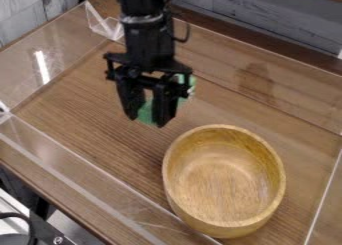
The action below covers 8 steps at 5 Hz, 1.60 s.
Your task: Put the green block in the brown bowl
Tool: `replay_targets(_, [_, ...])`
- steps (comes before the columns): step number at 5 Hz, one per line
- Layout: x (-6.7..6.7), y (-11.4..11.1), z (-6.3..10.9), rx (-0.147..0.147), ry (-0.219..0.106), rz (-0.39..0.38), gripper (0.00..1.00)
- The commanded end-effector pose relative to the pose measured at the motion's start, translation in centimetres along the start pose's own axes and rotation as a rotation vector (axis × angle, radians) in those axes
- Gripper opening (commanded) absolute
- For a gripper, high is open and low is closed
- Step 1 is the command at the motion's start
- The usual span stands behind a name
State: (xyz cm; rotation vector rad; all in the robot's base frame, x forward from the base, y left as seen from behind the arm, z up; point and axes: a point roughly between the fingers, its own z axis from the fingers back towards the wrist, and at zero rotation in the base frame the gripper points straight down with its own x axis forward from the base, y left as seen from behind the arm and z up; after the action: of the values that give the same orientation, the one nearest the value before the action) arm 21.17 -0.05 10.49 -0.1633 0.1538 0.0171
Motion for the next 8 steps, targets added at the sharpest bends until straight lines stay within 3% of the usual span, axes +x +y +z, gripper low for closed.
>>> replay_targets(1, [-0.6,-2.7,1.4,0.003,-0.046,-0.029,0.00])
replay_targets(2, [-1.9,-6.9,-0.1,0.009,-0.044,-0.063,0.00])
replay_targets(3, [-2.3,-10.4,-2.3,0.014,-0.064,-0.067,0.00])
replay_targets(4, [-2.3,-11.7,-3.9,0.014,-0.070,-0.063,0.00])
replay_targets(5, [-2.3,-11.1,-2.7,0.010,-0.080,-0.028,0.00])
replay_targets(8, [-1.9,-10.1,-2.7,0.001,-0.075,-0.006,0.00])
